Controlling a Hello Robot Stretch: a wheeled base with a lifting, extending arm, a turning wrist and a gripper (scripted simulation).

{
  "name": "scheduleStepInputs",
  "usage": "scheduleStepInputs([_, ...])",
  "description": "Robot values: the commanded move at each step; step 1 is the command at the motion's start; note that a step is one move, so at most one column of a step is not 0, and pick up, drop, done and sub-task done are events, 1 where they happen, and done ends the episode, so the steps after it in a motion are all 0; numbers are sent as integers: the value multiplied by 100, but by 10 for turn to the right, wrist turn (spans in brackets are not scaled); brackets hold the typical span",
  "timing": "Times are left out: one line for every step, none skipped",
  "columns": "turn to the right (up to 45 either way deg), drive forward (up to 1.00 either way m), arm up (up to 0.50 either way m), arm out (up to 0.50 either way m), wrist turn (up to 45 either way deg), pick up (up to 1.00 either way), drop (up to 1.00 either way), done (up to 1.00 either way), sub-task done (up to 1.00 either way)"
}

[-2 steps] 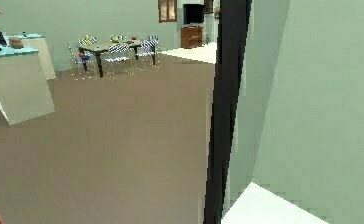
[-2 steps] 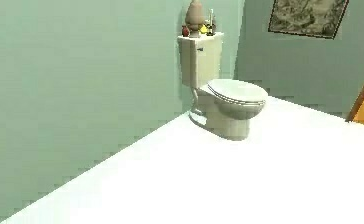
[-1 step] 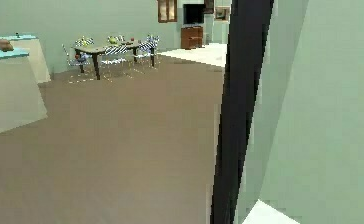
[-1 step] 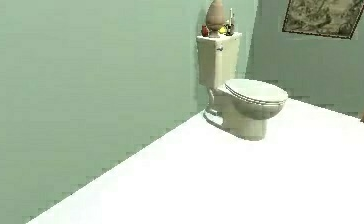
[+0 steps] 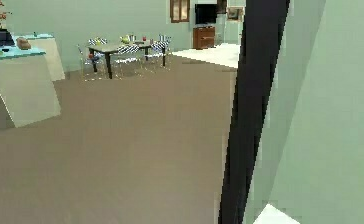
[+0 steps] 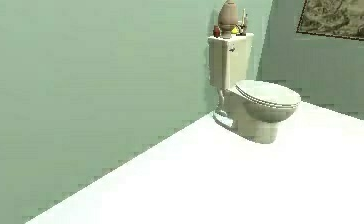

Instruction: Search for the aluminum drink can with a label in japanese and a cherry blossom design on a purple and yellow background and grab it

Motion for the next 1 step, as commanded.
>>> scheduleStepInputs([0,60,0,0,0,0,0,0,0])
